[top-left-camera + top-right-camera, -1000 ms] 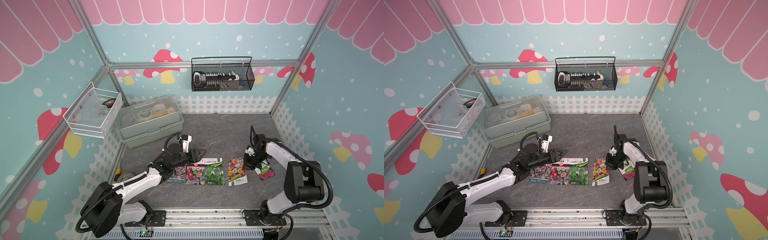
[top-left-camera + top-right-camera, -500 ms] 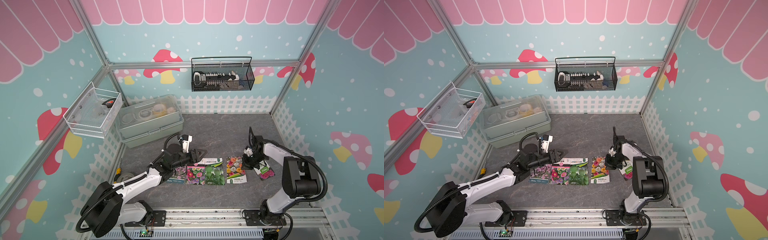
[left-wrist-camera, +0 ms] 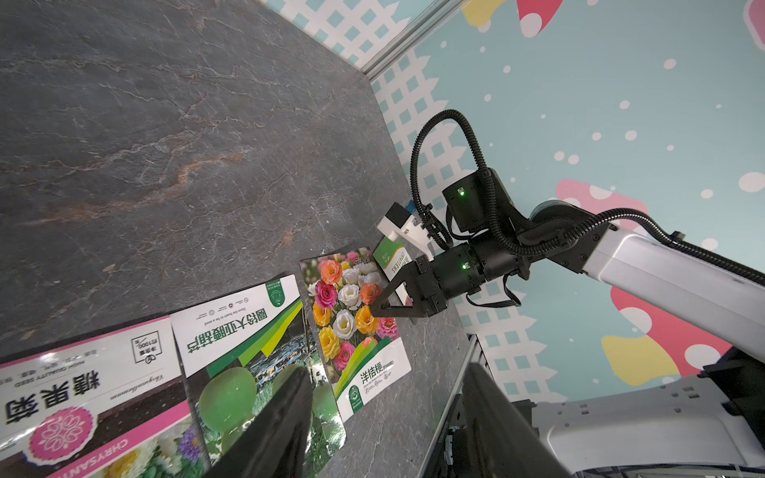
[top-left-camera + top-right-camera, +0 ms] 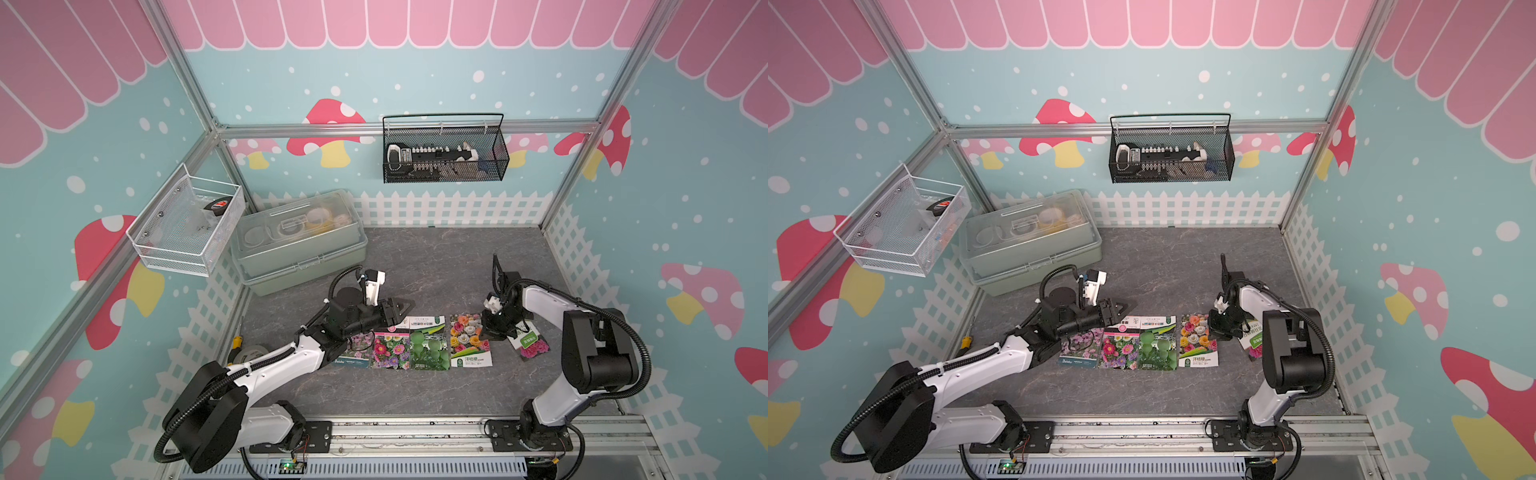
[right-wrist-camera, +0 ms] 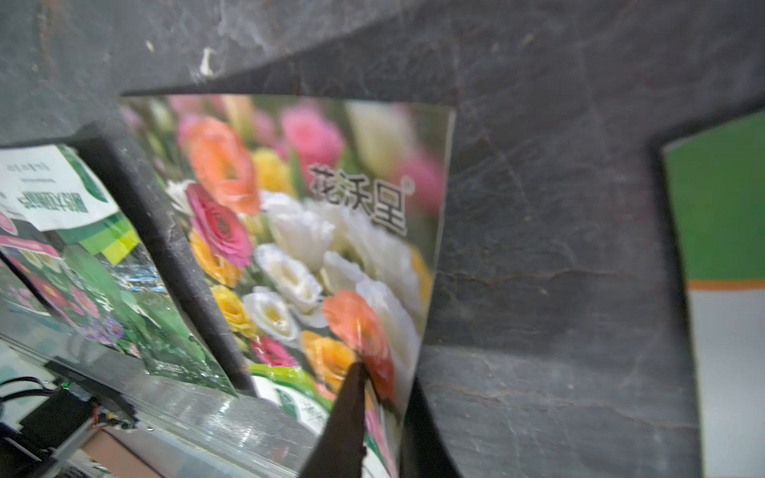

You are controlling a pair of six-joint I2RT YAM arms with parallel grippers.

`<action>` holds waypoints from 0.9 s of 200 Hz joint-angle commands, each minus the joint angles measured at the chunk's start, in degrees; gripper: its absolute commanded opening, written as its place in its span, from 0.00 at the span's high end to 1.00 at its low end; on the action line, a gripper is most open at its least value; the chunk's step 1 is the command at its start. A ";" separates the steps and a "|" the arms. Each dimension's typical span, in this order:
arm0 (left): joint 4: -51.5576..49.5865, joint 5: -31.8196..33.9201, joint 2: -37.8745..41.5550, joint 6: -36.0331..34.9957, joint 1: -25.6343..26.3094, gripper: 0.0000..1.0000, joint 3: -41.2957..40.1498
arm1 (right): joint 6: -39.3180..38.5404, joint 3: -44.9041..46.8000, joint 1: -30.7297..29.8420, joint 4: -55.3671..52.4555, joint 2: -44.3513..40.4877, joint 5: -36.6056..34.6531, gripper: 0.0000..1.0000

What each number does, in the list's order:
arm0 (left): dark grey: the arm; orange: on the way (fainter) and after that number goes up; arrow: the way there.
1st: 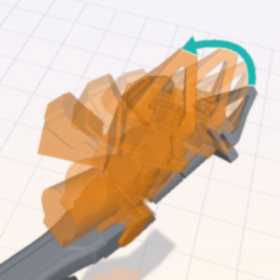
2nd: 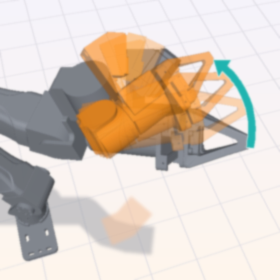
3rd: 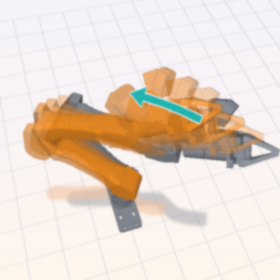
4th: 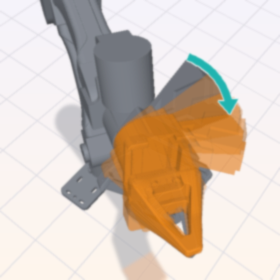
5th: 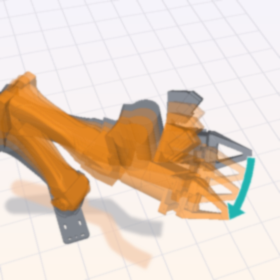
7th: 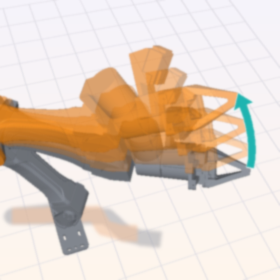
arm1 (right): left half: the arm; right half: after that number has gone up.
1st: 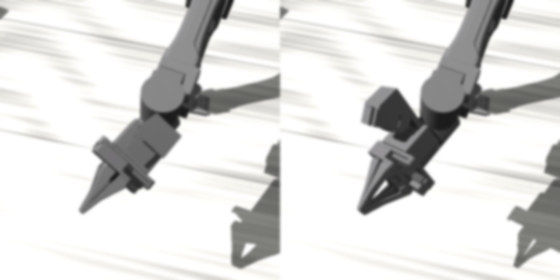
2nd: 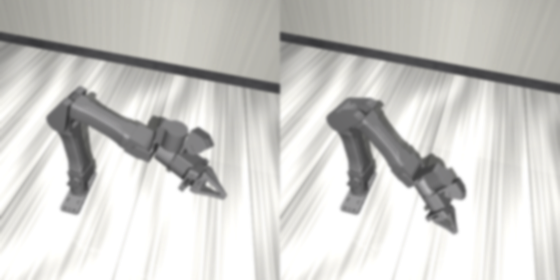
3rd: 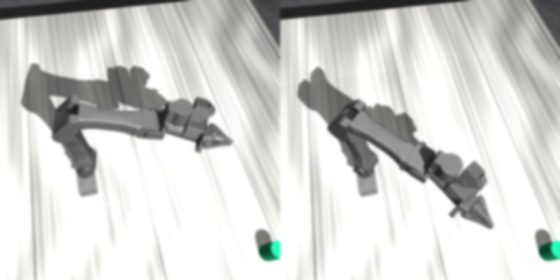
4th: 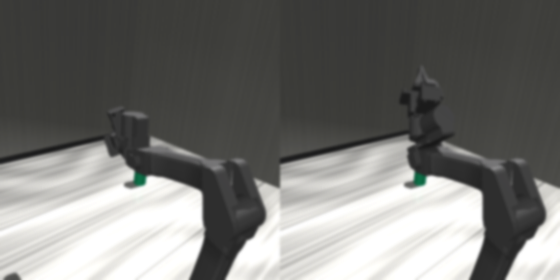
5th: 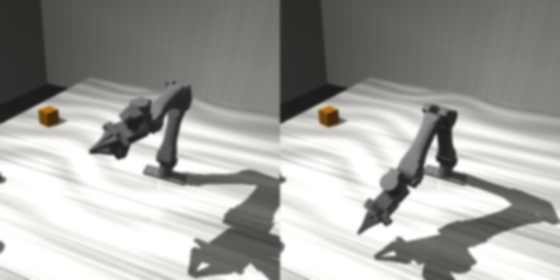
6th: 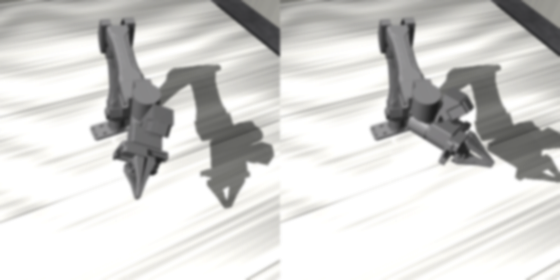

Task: Arrange the seed packets in a row
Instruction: Place the seed packet at the center of the board.

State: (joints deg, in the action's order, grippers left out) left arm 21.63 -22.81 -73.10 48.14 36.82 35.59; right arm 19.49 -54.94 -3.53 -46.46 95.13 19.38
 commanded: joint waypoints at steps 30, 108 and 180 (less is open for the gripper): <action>1.39 -0.88 -0.07 -0.51 -0.17 0.42 -0.81 | -0.59 -1.40 -0.49 -1.38 -0.28 -2.98 0.38; 0.67 -2.36 -2.71 -0.77 0.23 0.42 0.82 | 3.83 -1.21 -0.27 -2.85 -10.34 -8.48 0.33; 4.05 -15.94 -26.34 7.38 6.71 0.31 19.22 | 5.12 -1.78 9.00 -3.21 -15.47 -12.26 0.31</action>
State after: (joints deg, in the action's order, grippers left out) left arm 21.34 -31.33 -91.92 50.00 40.88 48.99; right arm 24.47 -55.31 2.22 -48.58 80.25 8.25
